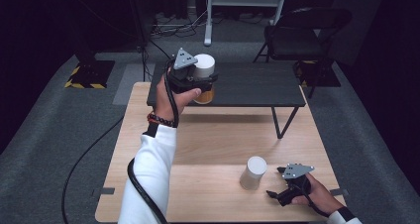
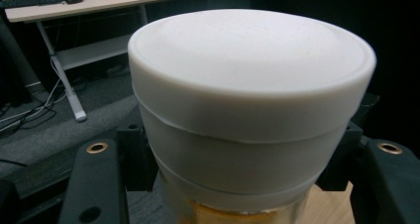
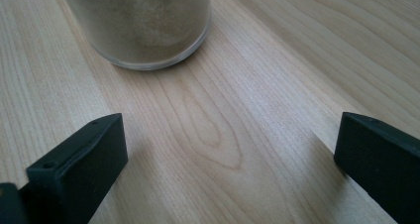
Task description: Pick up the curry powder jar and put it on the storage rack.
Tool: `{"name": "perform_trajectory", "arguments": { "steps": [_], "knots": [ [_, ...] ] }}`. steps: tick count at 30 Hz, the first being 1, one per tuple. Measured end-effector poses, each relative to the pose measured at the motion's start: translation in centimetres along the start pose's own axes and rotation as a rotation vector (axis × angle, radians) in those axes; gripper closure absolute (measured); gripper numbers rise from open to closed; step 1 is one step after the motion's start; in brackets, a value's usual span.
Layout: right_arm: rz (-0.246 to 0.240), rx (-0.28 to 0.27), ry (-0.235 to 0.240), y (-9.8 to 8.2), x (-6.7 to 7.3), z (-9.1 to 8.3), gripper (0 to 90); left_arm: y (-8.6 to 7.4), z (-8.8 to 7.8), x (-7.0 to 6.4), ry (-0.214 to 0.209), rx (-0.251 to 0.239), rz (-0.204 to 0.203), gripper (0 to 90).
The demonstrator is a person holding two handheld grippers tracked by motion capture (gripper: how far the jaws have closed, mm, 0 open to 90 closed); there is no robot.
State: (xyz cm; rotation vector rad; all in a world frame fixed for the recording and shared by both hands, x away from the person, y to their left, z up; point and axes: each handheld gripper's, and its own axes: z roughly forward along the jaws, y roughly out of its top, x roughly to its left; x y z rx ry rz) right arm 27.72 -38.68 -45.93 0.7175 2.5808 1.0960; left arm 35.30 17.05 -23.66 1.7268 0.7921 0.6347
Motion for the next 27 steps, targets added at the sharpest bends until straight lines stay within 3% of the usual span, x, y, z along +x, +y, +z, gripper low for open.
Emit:
{"name": "perform_trajectory", "arguments": {
  "steps": [16,18,21,27],
  "knots": [
    [-0.002,0.0,0.004,-0.1,0.0,-0.1,0.0,0.9,3.0,1.0,0.045,0.019,0.006,34.5],
    [-0.002,0.0,0.004,-0.1,0.0,-0.1,0.0,0.6,3.2,1.2,0.049,0.014,-0.01,34.5],
    [-0.003,0.0,0.004,-0.1,0.0,-0.1,0.0,0.6,3.6,1.2,0.068,0.031,-0.001,34.5],
    [-0.003,0.0,0.004,-0.2,0.0,-0.2,0.0,-0.2,4.1,1.4,0.065,0.035,-0.016,34.5]
  ]
}}
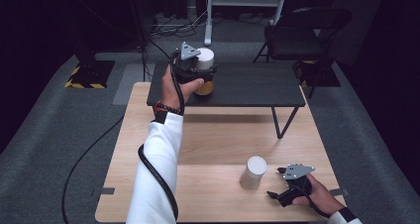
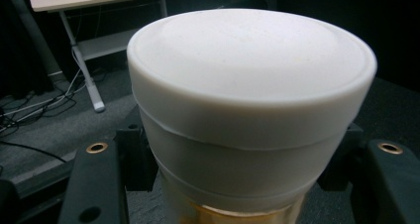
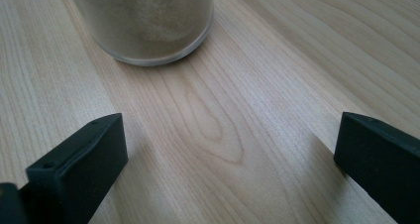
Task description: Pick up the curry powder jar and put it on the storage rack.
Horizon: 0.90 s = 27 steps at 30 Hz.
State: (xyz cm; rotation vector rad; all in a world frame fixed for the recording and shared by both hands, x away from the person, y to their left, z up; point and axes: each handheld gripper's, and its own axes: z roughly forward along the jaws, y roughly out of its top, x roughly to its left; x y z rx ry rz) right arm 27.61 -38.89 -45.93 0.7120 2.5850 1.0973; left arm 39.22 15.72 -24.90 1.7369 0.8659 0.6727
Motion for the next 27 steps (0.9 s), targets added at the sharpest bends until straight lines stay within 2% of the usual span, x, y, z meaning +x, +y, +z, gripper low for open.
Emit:
{"name": "perform_trajectory", "arguments": {
  "steps": [4,7,9,14,17,19,21,22,25,27],
  "knots": [
    [-0.001,0.0,0.0,0.0,0.0,0.0,0.0,-0.4,0.4,0.2,-0.003,0.007,-0.008,34.5],
    [-0.001,0.0,0.0,0.0,0.0,0.0,0.0,-0.8,0.4,0.4,-0.004,-0.007,-0.018,34.4],
    [-0.001,0.0,0.0,0.0,0.0,0.0,0.0,-0.9,0.4,0.3,-0.008,-0.009,-0.005,34.5],
    [-0.001,0.0,0.0,0.0,0.0,0.0,0.0,-1.2,0.5,0.7,-0.018,-0.016,-0.014,33.0],
    [0.0,0.0,0.0,0.0,0.0,0.0,0.0,-1.2,0.9,0.7,-0.02,0.009,-0.001,29.0],
    [0.0,0.0,0.0,0.0,0.0,0.0,0.0,-1.6,1.0,0.5,-0.009,-0.004,-0.025,20.6],
    [-0.001,0.0,0.0,0.0,0.0,0.0,0.0,-1.6,1.1,0.0,0.025,0.004,-0.026,8.2],
    [0.0,0.0,0.0,0.0,0.0,0.0,0.0,-1.7,1.1,-0.3,0.045,-0.001,-0.021,5.6],
    [-0.001,0.0,0.0,0.0,0.0,0.0,0.0,-2.0,0.8,-0.2,0.035,-0.007,-0.032,1.6],
    [-0.001,0.0,0.0,0.0,0.0,0.0,0.0,-2.0,0.6,-0.3,0.043,-0.009,-0.022,0.8]
  ]
}}
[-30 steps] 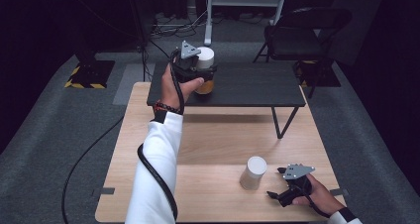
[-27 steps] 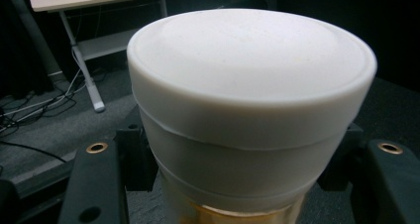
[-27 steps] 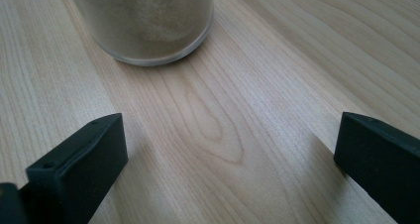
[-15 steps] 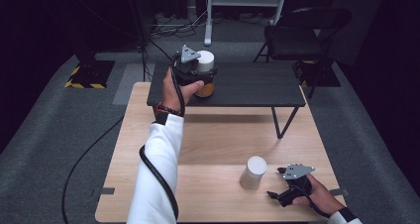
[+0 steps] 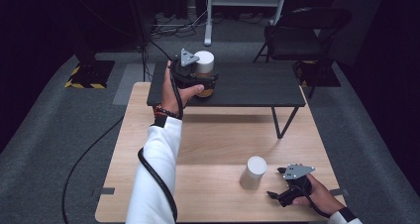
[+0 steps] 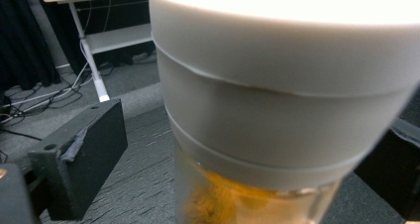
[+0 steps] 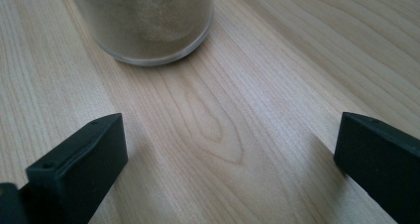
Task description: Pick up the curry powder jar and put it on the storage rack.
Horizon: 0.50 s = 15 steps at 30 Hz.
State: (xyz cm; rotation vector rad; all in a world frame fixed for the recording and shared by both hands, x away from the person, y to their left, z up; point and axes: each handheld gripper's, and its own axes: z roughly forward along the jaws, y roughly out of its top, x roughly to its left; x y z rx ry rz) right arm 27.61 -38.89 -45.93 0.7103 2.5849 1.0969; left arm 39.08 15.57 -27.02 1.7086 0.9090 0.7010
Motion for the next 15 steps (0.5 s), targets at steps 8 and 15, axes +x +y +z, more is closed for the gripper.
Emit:
{"name": "perform_trajectory", "arguments": {
  "steps": [8,15],
  "knots": [
    [0.001,0.0,0.0,0.0,0.0,0.0,0.0,-0.1,-1.5,0.0,0.01,-0.036,0.017,0.5],
    [0.001,0.0,0.0,0.0,0.0,0.0,0.0,0.0,-2.6,-0.8,0.035,-0.026,0.049,0.4]
  ]
}}
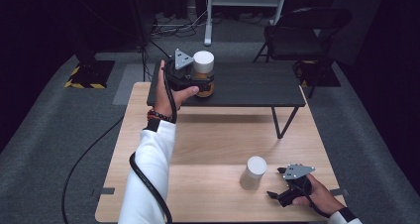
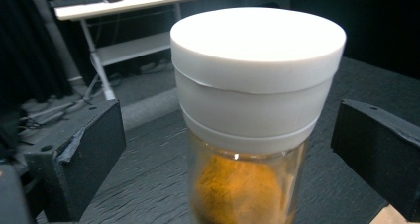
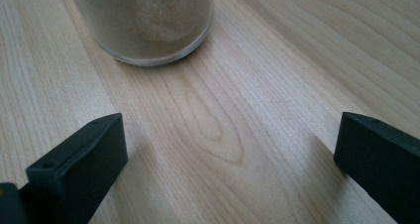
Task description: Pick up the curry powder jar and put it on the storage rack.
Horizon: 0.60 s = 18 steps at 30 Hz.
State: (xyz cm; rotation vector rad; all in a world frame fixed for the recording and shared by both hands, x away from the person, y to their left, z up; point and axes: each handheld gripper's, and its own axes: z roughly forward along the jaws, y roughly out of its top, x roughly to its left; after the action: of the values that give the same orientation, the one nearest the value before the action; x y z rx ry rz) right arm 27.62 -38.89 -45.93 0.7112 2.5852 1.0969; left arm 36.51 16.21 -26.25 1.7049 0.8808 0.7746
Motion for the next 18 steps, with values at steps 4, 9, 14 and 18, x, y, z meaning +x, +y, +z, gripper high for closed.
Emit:
{"name": "perform_trajectory", "arguments": {
  "steps": [4,9,14,18],
  "knots": [
    [-0.001,0.0,0.0,0.0,0.0,0.0,0.0,0.1,-0.7,-0.3,0.003,0.008,0.004,0.4],
    [-0.001,0.0,0.0,0.0,0.0,0.0,0.0,0.2,-1.8,-0.5,-0.009,0.009,0.026,0.4],
    [0.0,0.0,0.0,0.0,0.0,0.0,0.0,0.0,-2.7,-0.8,0.005,0.014,0.042,0.5],
    [0.0,0.0,0.0,0.0,0.0,0.0,0.0,-0.4,-3.3,-0.8,0.001,0.019,0.052,0.5]
  ]
}}
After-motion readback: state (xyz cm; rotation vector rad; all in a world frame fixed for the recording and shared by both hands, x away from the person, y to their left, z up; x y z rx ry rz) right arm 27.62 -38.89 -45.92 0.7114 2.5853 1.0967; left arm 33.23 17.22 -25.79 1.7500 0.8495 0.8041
